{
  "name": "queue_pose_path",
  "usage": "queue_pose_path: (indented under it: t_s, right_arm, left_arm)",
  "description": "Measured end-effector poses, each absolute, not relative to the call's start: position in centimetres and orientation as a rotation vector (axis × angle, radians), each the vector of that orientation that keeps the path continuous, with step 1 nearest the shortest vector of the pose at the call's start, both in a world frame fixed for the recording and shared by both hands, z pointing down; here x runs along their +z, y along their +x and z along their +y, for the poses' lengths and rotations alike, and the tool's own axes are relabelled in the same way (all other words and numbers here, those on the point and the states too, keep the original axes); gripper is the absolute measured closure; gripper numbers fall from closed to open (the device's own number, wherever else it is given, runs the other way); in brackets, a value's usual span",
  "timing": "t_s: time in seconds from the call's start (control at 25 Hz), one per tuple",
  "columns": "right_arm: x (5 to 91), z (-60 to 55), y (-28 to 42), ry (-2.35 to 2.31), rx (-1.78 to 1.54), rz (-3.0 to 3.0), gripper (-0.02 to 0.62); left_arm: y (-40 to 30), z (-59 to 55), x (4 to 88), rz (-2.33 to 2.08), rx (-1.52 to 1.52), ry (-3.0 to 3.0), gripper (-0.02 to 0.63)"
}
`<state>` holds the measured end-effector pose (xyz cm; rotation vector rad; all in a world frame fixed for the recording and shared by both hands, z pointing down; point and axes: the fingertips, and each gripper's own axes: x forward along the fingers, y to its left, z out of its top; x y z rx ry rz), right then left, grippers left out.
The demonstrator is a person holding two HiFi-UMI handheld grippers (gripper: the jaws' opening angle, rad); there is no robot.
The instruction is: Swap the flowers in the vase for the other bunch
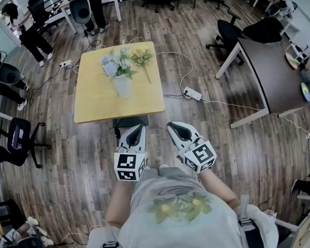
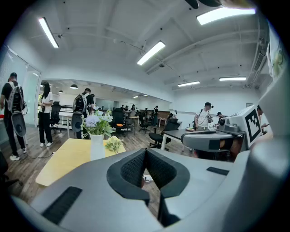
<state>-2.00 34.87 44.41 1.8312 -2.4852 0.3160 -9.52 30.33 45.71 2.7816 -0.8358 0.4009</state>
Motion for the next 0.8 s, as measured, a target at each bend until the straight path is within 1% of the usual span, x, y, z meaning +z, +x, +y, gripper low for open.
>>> queue_pose_path:
  t_s: [0.28,0.48,0.8]
  right_arm:
    - [45.4,35.0,-0.5,1.742,0.249,-2.527,0.546]
    - [46.7,34.1,0.5,1.699,0.309,-2.534,0.546]
    - [48.0,30.0,3.5,1.681,0.337,-2.548,0.546]
  left_arm:
    - [-8.2,30.2,47.2,-0.899,0.368,2.755,0.589]
    - [-7.4,28.9,48.4,-0.928,0.366,2.713,0.589]
    - [-4.3,25.4,49.7,-0.915,0.386,2.682,0.589]
